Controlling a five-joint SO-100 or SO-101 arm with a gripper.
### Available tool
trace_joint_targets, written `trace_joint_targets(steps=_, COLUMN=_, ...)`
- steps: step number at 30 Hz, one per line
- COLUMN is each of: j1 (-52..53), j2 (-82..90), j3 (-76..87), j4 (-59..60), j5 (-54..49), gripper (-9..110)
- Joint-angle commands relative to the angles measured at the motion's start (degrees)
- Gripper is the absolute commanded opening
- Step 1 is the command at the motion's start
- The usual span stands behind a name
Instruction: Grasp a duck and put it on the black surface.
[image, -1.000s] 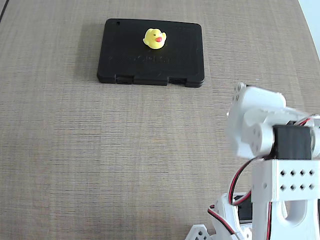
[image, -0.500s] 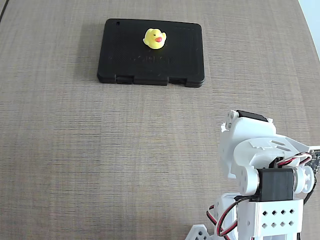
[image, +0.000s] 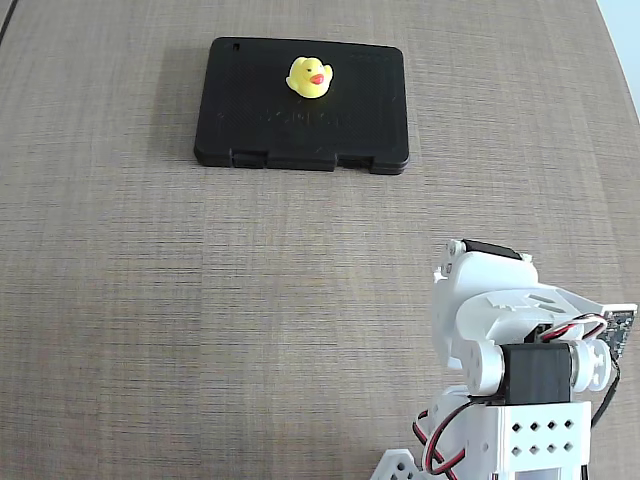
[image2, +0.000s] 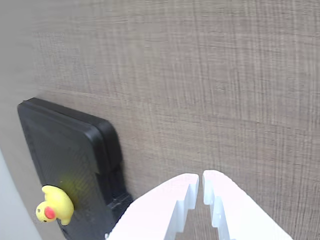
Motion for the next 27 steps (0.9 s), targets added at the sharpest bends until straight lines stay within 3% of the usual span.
trace_joint_targets(steps=1, j1=-0.1, j2=3.5, j3=0.2, j4=-0.8, j5=-0.2, gripper=0)
trace_joint_targets(steps=27, j1=-0.1, j2=3.7, j3=0.3, j4=-1.4, j5=0.4, gripper=0)
